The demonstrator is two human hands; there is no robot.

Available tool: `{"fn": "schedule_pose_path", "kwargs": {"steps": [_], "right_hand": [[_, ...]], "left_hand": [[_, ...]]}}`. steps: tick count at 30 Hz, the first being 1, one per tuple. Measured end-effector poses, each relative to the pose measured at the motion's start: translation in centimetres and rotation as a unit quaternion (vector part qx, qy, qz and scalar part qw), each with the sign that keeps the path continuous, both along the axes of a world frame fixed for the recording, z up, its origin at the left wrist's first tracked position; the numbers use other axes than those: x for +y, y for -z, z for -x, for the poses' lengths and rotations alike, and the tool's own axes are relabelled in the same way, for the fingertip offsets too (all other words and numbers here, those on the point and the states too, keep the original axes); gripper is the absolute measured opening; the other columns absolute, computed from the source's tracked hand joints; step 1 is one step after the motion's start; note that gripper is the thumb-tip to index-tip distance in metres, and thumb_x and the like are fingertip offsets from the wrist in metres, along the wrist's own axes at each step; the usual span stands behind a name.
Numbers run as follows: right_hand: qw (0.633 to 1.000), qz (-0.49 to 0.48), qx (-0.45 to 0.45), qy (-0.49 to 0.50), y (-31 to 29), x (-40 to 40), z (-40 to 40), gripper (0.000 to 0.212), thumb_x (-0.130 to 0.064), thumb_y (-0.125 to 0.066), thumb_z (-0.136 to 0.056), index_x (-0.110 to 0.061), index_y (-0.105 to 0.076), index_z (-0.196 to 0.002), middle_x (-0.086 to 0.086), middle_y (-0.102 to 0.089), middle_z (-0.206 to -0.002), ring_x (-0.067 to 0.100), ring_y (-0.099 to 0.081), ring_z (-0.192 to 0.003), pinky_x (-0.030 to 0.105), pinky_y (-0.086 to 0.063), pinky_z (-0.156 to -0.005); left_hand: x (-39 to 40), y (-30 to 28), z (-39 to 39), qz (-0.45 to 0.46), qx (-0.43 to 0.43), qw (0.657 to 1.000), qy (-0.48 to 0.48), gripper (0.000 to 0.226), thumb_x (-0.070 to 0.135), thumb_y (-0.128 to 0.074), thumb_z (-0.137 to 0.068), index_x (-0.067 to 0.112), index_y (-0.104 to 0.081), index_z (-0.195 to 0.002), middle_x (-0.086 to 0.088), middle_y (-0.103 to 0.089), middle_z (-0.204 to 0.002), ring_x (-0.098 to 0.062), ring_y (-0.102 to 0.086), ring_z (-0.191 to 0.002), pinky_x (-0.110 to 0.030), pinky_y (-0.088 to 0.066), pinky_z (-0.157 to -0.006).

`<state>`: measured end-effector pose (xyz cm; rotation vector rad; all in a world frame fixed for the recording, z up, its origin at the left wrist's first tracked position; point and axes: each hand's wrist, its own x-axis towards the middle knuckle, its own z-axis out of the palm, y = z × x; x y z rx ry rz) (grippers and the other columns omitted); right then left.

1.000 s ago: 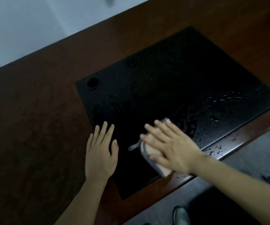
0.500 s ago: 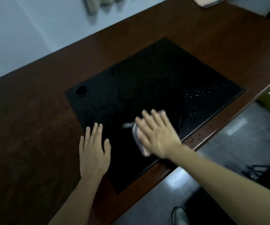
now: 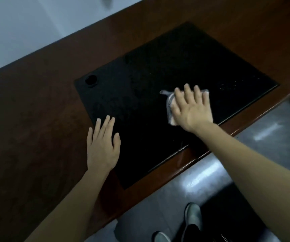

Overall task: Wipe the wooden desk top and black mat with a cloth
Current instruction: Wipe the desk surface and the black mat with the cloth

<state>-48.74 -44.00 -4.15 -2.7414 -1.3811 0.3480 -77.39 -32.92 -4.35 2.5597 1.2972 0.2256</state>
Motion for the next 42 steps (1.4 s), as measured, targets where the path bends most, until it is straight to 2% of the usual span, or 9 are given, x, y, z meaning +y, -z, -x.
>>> {"fn": "schedule_pose_path", "kwargs": {"steps": [7, 13, 16, 20, 25, 30, 33, 38, 42], "right_hand": [[0.973, -0.01, -0.003, -0.232, -0.2, -8.5, 5.0, 0.064, -0.057, -0.027, -0.102, -0.028, -0.029, -0.16, 0.006, -0.03, -0.165, 0.036, -0.024, -0.152, 0.058, -0.02, -0.121], [0.998, 0.008, -0.014, -0.063, -0.3, -9.7, -5.6, 0.072, -0.066, -0.001, -0.096, -0.037, -0.007, -0.162, 0.001, -0.008, -0.17, 0.028, 0.0, -0.157, 0.049, 0.002, -0.125], [0.999, -0.003, -0.036, 0.008, 0.1, -8.8, -4.6, 0.071, -0.06, -0.003, -0.098, -0.032, -0.013, -0.163, 0.005, -0.012, -0.17, 0.033, -0.004, -0.156, 0.054, -0.002, -0.124], [0.995, -0.043, -0.036, -0.076, -0.3, -9.0, 1.8, 0.063, -0.051, -0.025, -0.103, -0.023, -0.035, -0.158, 0.011, -0.033, -0.163, 0.041, -0.025, -0.151, 0.062, -0.017, -0.12], [0.981, -0.029, -0.015, -0.19, 0.2, -11.1, -0.3, 0.066, -0.06, -0.034, -0.099, -0.031, -0.032, -0.158, 0.004, -0.034, -0.163, 0.034, -0.029, -0.151, 0.057, -0.024, -0.12], [0.999, 0.007, -0.018, -0.033, 0.1, -9.4, -10.4, 0.068, -0.064, -0.002, -0.098, -0.037, -0.002, -0.161, 0.001, -0.007, -0.17, 0.029, 0.001, -0.157, 0.051, 0.001, -0.125], [1.0, 0.009, -0.015, 0.025, -0.2, -7.4, -10.1, 0.072, -0.06, 0.005, -0.095, -0.033, -0.001, -0.162, 0.003, -0.001, -0.171, 0.032, 0.006, -0.156, 0.054, 0.004, -0.124], [0.991, -0.031, -0.032, -0.129, 0.3, -6.0, -2.8, 0.064, -0.054, -0.02, -0.104, -0.026, -0.026, -0.161, 0.009, -0.026, -0.166, 0.039, -0.018, -0.153, 0.061, -0.014, -0.122], [0.969, -0.016, -0.024, -0.244, 0.6, -6.4, -5.9, 0.067, -0.062, -0.029, -0.101, -0.031, -0.026, -0.16, 0.005, -0.026, -0.166, 0.034, -0.02, -0.153, 0.055, -0.013, -0.122]], "left_hand": [[-0.4, -1.5, -2.7, 0.053, -0.047, 0.997, -0.033, 0.049, 0.04, -0.031, -0.108, 0.027, -0.034, -0.156, 0.008, -0.023, -0.165, -0.015, -0.005, -0.155, -0.047, -0.001, -0.125], [-1.4, -2.0, -9.4, 0.076, -0.066, 0.992, 0.081, 0.049, 0.041, -0.03, -0.109, 0.027, -0.033, -0.156, 0.01, -0.021, -0.165, -0.011, -0.005, -0.154, -0.039, 0.001, -0.124], [-1.9, -1.9, -11.5, 0.074, -0.076, 0.991, 0.079, 0.049, 0.035, -0.033, -0.109, 0.025, -0.033, -0.156, 0.009, -0.021, -0.165, -0.013, -0.005, -0.154, -0.04, 0.0, -0.125], [-1.0, -2.0, -13.0, 0.053, -0.054, 0.991, 0.11, 0.049, 0.036, -0.035, -0.108, 0.026, -0.033, -0.156, 0.008, -0.021, -0.166, -0.013, -0.005, -0.154, -0.043, -0.002, -0.126], [1.4, -2.2, -14.7, 0.037, -0.027, 0.992, 0.114, 0.05, 0.038, -0.036, -0.108, 0.027, -0.033, -0.156, 0.009, -0.02, -0.166, -0.013, -0.004, -0.155, -0.045, -0.003, -0.126], [4.8, -2.3, -17.0, 0.054, 0.014, 0.99, 0.129, 0.051, 0.039, -0.035, -0.108, 0.028, -0.031, -0.157, 0.009, -0.018, -0.166, -0.015, -0.004, -0.155, -0.046, -0.004, -0.125], [5.0, -1.4, -17.1, 0.066, 0.033, 0.99, 0.116, 0.052, 0.041, -0.033, -0.108, 0.029, -0.028, -0.158, 0.01, -0.016, -0.167, -0.014, -0.004, -0.155, -0.046, -0.005, -0.125], [4.4, -0.3, -17.1, 0.033, 0.034, 0.995, 0.092, 0.052, 0.041, -0.033, -0.107, 0.03, -0.028, -0.158, 0.009, -0.016, -0.167, -0.015, -0.007, -0.155, -0.044, -0.009, -0.125], [4.9, -0.2, -16.9, 0.038, 0.036, 0.994, 0.096, 0.052, 0.041, -0.033, -0.107, 0.032, -0.028, -0.158, 0.012, -0.015, -0.167, -0.013, -0.006, -0.154, -0.043, -0.009, -0.125]]}}
